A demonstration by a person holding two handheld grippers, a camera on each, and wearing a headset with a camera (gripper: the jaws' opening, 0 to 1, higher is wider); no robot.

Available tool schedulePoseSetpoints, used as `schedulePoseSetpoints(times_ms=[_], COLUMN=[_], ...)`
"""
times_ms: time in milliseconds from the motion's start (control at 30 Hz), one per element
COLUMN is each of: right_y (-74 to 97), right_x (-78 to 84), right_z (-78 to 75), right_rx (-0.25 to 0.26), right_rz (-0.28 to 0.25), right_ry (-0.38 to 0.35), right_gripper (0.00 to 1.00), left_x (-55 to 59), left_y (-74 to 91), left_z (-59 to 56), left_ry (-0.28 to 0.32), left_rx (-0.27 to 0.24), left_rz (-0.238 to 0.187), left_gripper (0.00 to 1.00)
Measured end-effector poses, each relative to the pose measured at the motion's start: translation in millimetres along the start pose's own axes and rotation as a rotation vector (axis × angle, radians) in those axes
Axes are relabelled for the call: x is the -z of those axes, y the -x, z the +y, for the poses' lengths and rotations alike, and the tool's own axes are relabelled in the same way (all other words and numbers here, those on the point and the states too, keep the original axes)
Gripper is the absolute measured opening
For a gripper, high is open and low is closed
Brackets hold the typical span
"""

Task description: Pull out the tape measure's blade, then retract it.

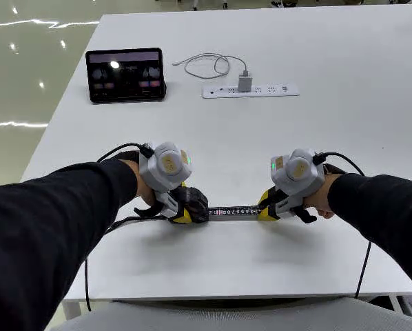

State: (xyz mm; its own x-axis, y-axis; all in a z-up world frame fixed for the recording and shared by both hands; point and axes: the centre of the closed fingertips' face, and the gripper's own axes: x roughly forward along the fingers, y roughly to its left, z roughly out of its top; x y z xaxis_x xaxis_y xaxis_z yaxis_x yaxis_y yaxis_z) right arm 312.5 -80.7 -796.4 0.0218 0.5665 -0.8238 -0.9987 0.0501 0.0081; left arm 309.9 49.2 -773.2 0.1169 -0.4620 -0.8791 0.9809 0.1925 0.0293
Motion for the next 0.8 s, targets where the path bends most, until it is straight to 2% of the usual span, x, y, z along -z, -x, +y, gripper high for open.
schedulePoseSetpoints(times_ms=[300, 800], right_y=[6.7, 11.5], right_x=[8.9, 18.5], right_z=[0.9, -0.5], right_rx=[0.008, 0.016], right_rz=[-0.011, 0.0], right_ry=[-0.029, -0.045], right_gripper=[0.1, 0.1], left_x=[0.3, 0.0], left_y=[-0.2, 0.3], left_z=[0.6, 0.5], left_ry=[0.008, 0.01], left_rx=[-0.002, -0.006], left_rz=[-0.005, -0.008], left_gripper=[0.34, 0.34])
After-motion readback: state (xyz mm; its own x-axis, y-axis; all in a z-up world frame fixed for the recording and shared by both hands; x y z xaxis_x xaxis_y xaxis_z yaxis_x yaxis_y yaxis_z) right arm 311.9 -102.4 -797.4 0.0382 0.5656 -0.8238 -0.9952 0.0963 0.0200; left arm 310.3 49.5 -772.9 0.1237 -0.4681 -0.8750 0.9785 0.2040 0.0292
